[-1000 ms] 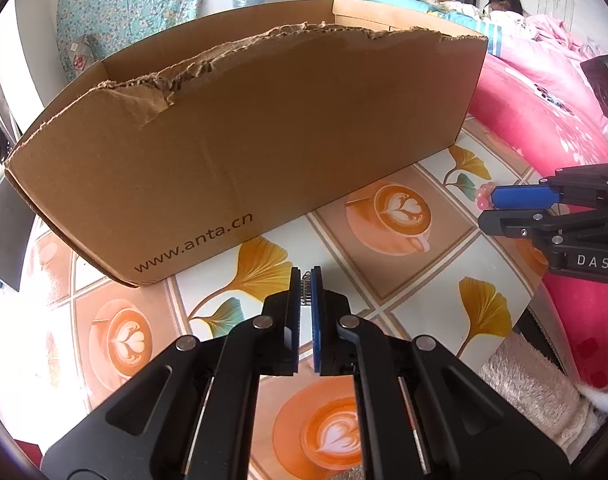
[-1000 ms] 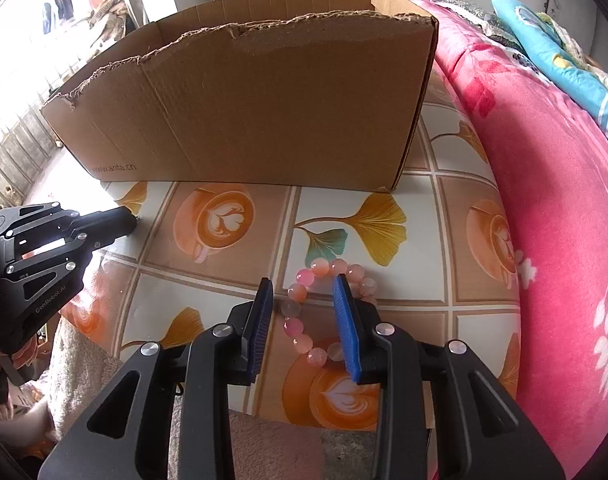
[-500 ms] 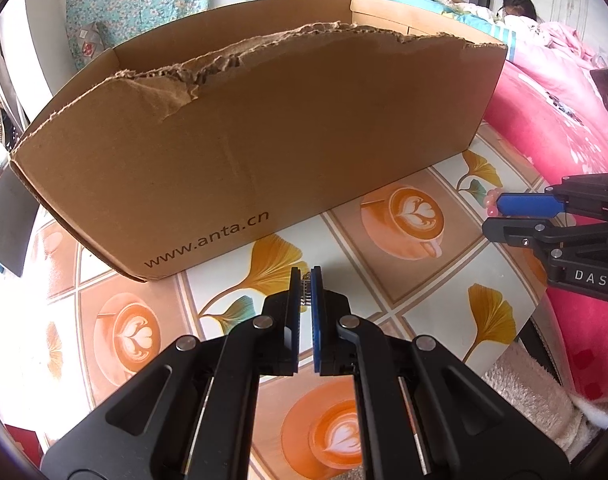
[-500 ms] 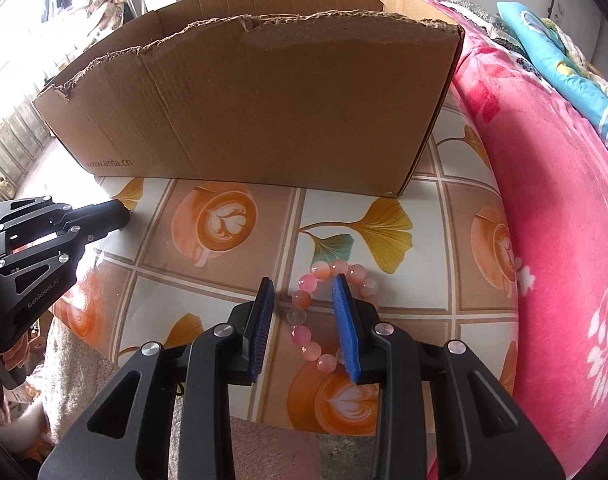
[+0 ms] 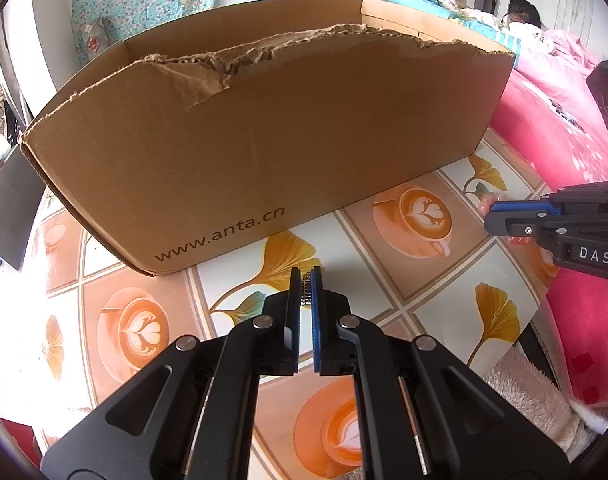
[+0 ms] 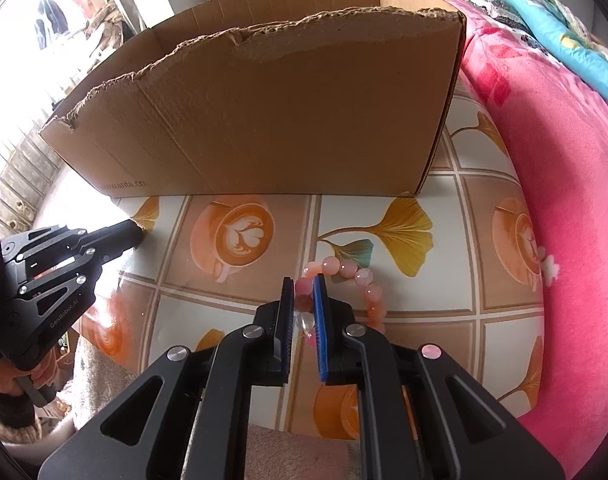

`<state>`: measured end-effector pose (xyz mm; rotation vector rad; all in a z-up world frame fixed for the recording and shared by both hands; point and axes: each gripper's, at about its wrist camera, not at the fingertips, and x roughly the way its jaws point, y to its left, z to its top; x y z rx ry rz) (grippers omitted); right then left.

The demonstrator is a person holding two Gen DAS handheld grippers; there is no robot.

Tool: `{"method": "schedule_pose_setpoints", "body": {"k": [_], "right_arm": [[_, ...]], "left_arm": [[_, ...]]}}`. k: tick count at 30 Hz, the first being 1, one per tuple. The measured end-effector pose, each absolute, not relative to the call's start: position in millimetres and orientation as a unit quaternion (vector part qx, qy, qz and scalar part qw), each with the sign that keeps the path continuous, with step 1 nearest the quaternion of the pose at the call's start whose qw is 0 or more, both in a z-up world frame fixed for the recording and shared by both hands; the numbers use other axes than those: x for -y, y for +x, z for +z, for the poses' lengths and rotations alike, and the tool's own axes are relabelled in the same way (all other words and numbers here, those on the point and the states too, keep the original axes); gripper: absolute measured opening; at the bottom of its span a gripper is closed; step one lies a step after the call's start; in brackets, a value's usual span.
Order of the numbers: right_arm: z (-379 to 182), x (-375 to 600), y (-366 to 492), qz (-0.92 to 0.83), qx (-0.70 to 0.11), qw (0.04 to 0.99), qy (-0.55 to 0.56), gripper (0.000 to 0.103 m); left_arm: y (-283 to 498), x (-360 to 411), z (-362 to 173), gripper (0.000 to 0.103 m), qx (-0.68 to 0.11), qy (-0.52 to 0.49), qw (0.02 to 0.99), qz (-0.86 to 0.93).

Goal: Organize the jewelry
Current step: 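Lift the pink bracelet with the right gripper while the left carries the silver charm over the box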

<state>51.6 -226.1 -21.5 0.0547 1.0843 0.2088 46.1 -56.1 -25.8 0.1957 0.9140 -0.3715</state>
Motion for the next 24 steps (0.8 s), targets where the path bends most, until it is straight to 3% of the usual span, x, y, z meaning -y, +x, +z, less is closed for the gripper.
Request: {"method": "schedule_pose_setpoints", "body": {"k": [14,24], "right_arm": [[0.1,257.5,64.7,0.13,-0.494,0.853,0.104,0.01],[26.7,288.7,43.4,0.178,-0.438,0.863,0.18,0.01]], "left_arm": [[45.3,52.3,-25.3,0.004,-0.433,0.093,0.879,-0.178],[20.6,29.3,8.6,0.004,-0.353,0.042,0.9,-0.252]]}}
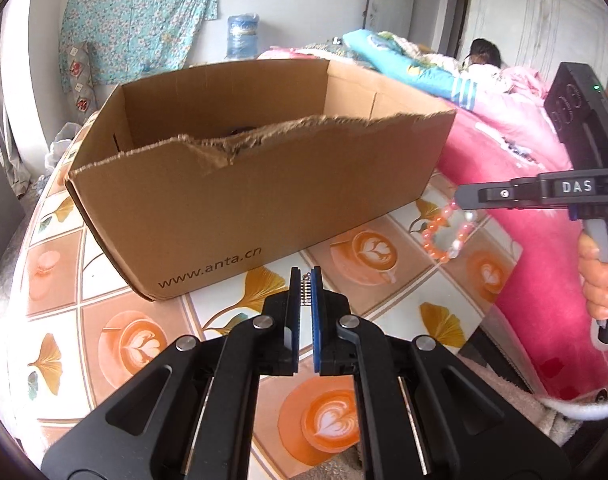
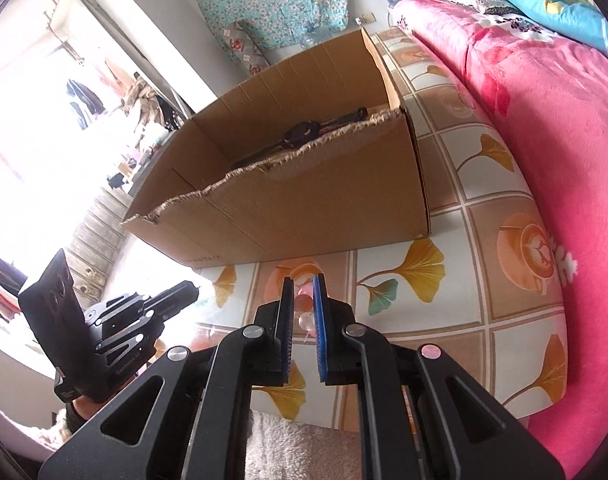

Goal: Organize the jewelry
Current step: 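Lift the pink bracelet with the right gripper while the left carries the silver charm over the box, then open the right gripper over the box while the left gripper opens releasing the charm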

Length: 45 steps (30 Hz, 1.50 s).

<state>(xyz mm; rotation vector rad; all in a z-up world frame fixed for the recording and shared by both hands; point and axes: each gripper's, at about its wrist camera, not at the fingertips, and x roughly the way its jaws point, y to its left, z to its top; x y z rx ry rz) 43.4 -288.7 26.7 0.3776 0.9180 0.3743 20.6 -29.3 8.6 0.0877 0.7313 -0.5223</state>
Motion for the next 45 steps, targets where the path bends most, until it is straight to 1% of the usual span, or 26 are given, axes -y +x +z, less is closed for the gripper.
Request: {"method": "schedule_pose_setpoints", "body": {"k": [5,10,15,17,20,26,28,31,33,38,40,44,45], "right_arm": [[47.4,294.3,33.9,0.203,-0.404,0.87,0.198,0.01],[79.7,287.9,34.9,0.223,-0.364,0.881,0.206,0.01],[123.8,284.3,56.3,0.248,-0.317,0.893,0.199,0.01],[138.4,282.3,67.9,0.256,-0.301,0.899,0.187,0.01],[147.9,281.1,93.8,0.267,-0.299,0.898,0.18,0.01],[130.1,276.4,151.9,0.264,-0.355,0.881,0.167,0.01],[120.5,275.7,165.3,0.262,-0.374,0.874,0.166,0.01],[109.5,272.9,176.5,0.255,-0.395,0.869,0.156,0.01],[104.4,271.5,179.6,0.254,-0.403,0.867,0.149,0.01],[99.0,270.8,183.3,0.251,-0.418,0.862,0.139,0.01],[98.1,270.1,183.3,0.249,-0.425,0.86,0.135,0.01],[95.3,265.3,184.1,0.251,-0.447,0.849,0.13,0.01],[94.2,263.2,185.4,0.253,-0.454,0.844,0.13,0.01]], "left_arm": [[0.3,24.2,42.5,0.004,-0.3,0.021,0.904,-0.306],[-7.3,26.9,82.0,0.004,-0.266,0.021,0.908,-0.324],[21.7,34.1,122.4,0.004,-0.256,0.022,0.909,-0.329],[47.6,36.0,131.8,0.004,-0.276,0.01,0.901,-0.335],[102.5,45.2,126.4,0.004,-0.352,0.001,0.874,-0.335],[204.4,60.1,66.2,0.004,-0.524,-0.045,0.786,-0.325],[222.4,61.6,46.8,0.004,-0.565,-0.064,0.757,-0.322],[241.2,58.7,28.3,0.004,-0.606,-0.094,0.726,-0.311],[248.8,57.4,17.5,0.004,-0.627,-0.112,0.71,-0.301],[256.4,59.2,-1.4,0.005,-0.665,-0.117,0.684,-0.274],[256.4,58.5,-1.4,0.01,-0.662,-0.116,0.69,-0.271],[248.0,52.9,15.2,0.013,-0.622,-0.118,0.723,-0.275],[244.0,51.3,20.1,0.017,-0.609,-0.121,0.733,-0.278]]}}
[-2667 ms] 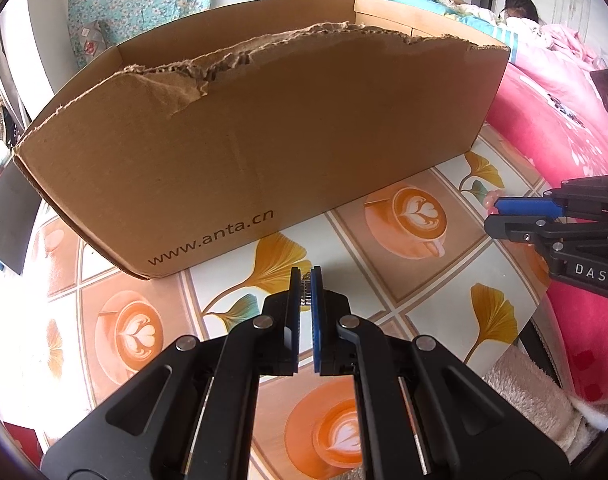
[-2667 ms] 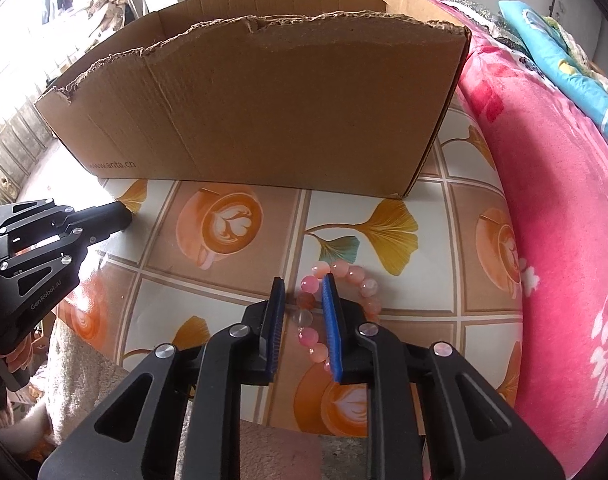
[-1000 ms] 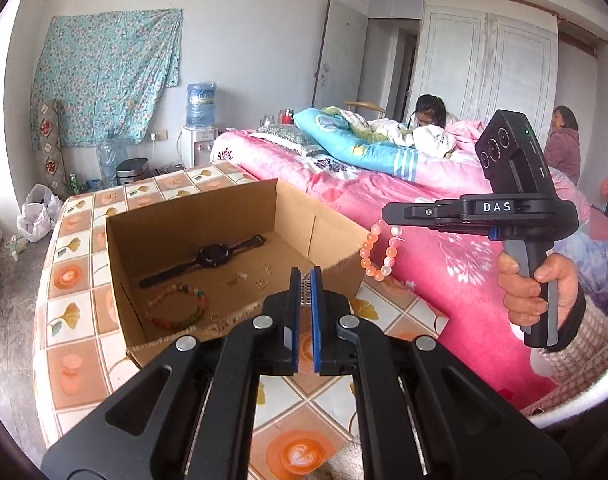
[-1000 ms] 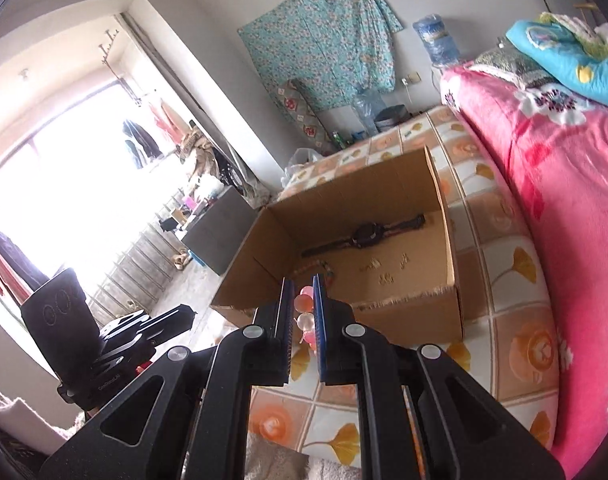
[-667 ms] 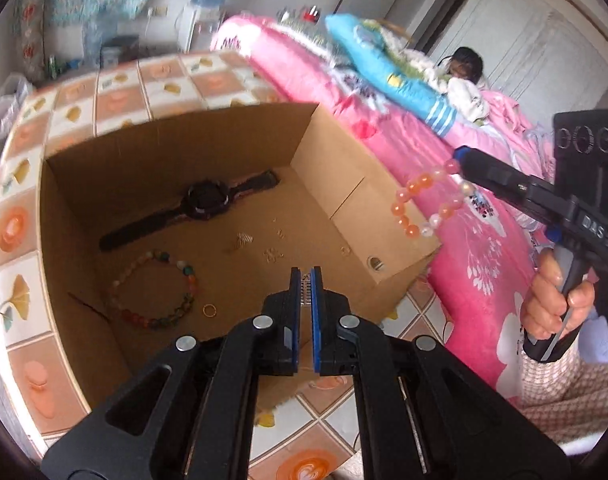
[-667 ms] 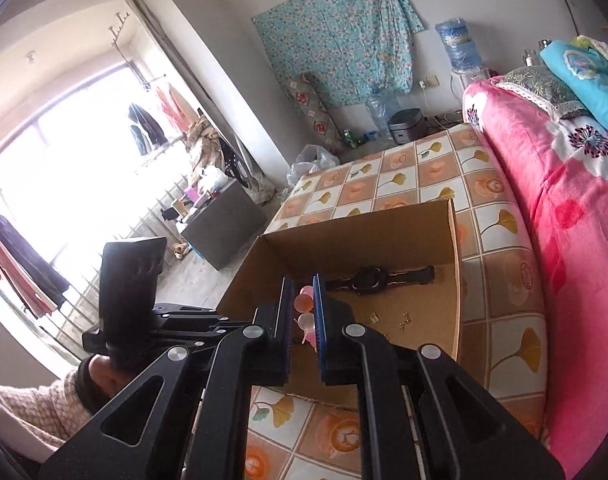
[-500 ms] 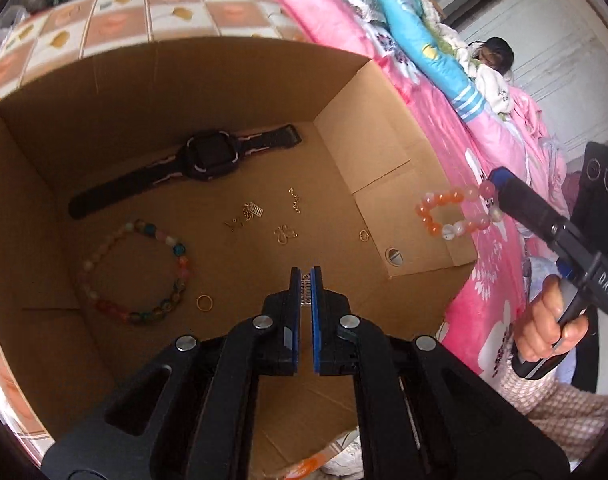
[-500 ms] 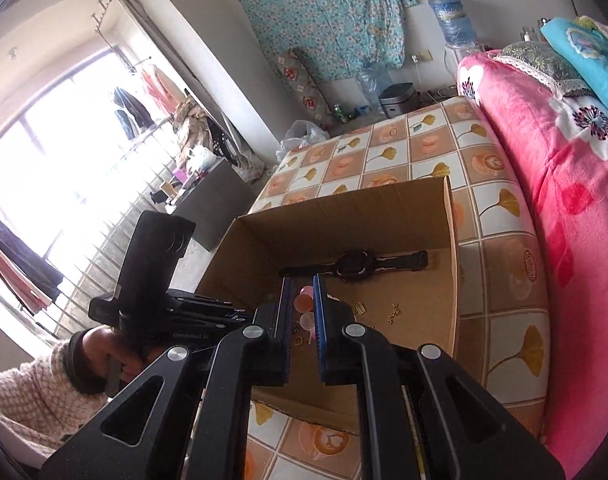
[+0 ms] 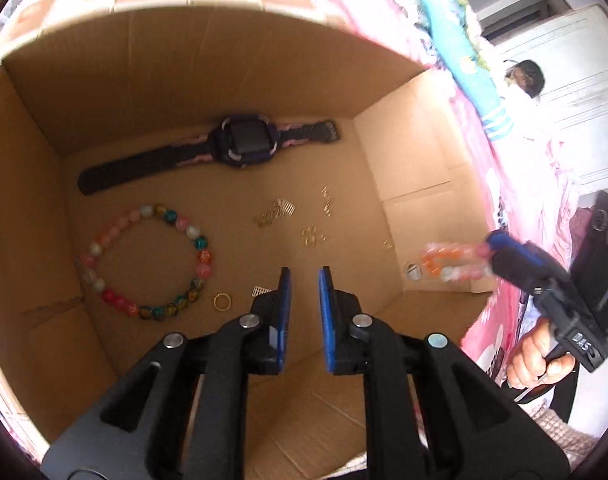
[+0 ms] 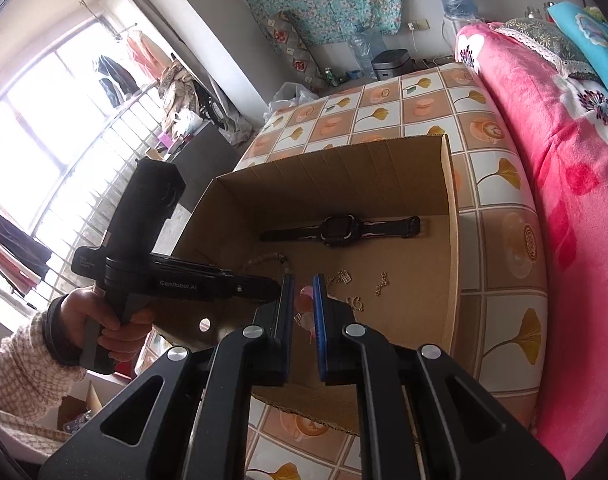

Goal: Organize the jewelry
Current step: 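Open the right gripper over the box while the left gripper opens releasing the charm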

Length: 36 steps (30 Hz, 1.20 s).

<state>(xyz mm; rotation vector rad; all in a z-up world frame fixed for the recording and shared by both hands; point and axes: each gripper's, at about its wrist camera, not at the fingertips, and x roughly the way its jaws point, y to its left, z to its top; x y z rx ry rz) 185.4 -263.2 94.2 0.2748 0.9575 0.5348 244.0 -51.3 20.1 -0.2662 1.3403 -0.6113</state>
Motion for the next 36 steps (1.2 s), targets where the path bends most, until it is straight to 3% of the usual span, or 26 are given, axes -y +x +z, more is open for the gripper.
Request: {"method": "schedule_pose_setpoints", "body": {"k": [6,12,18,22,27,31,36], "right_arm": [[93.6,249.4,185.3,0.218,-0.479,0.846,0.082,0.011],[110.5,255.0,173.0,0.189,-0.453,0.869,0.069,0.016],[128.4,278.1,152.9,0.128,-0.402,0.903,0.078,0.041],[110.6,302.3,149.4,0.084,-0.414,0.897,0.128,0.046],[68.2,318.4,157.3,0.075,-0.467,0.857,0.203,0.046],[52.9,310.4,160.3,0.088,-0.49,0.843,0.204,0.048],[56.1,303.8,159.5,0.082,-0.492,0.847,0.184,0.048]], "left_arm": [[203.3,21.2,63.4,0.039,-0.513,-0.141,0.799,-0.281],[159.4,-16.2,97.5,0.057,-0.437,-0.13,0.854,-0.251],[130.2,-59.1,118.1,0.082,-0.38,-0.123,0.895,-0.197],[122.1,-75.1,102.7,0.086,-0.385,-0.13,0.901,-0.151],[139.6,-74.5,51.7,0.086,-0.459,-0.205,0.85,-0.158],[140.7,-66.3,32.2,0.086,-0.479,-0.251,0.818,-0.197],[135.3,-55.2,33.4,0.086,-0.475,-0.236,0.828,-0.183]]}}
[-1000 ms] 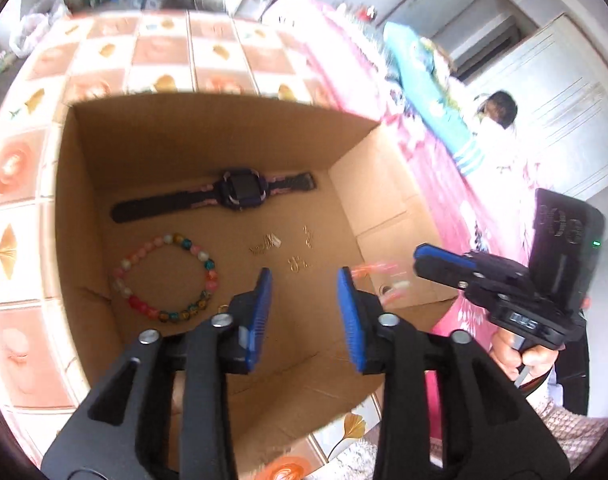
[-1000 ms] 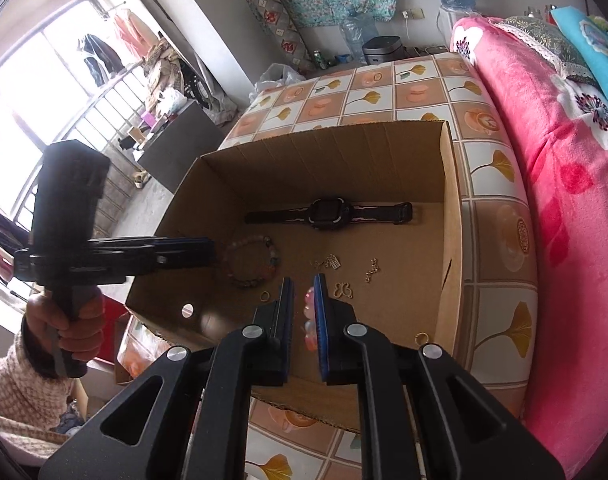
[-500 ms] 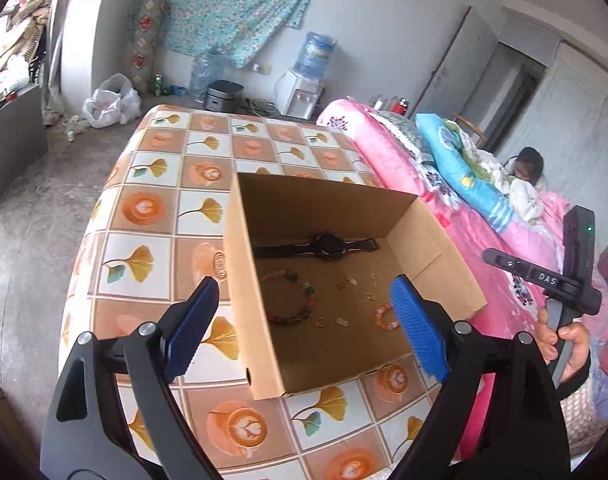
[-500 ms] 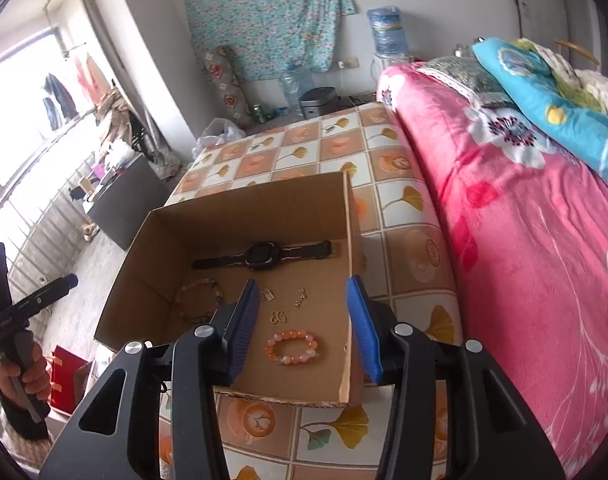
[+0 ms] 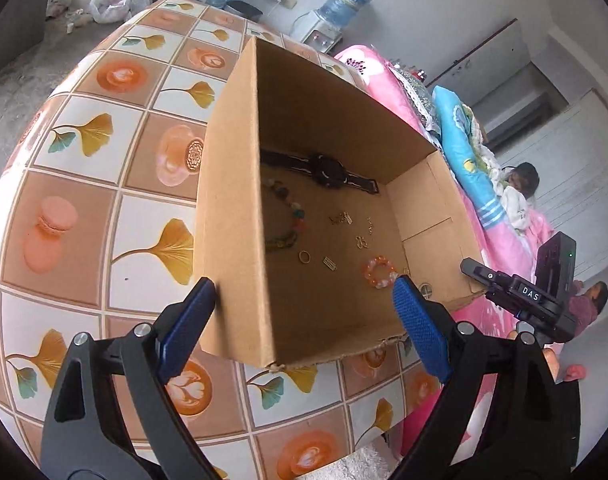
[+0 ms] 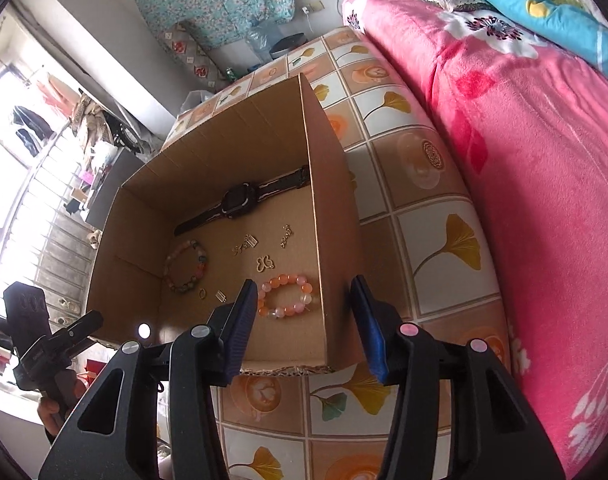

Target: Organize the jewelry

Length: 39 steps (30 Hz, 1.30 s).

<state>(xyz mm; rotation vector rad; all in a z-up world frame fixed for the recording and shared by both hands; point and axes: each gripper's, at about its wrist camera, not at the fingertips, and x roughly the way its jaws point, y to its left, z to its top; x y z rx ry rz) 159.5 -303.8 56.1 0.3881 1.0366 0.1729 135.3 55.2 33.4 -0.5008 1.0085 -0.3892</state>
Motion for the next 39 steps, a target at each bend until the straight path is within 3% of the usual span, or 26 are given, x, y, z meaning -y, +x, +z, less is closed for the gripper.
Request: {"method": "schedule_pose_setpoints", "body": {"k": [39], "right_arm": [[49.7,276.1,94.8,0.102,-0.479,0.855,0.174,0.049]], "left_arm": [[53.2,-77.1,42.6,0.086,-0.45,-0.209,0.857,-0.138]]}}
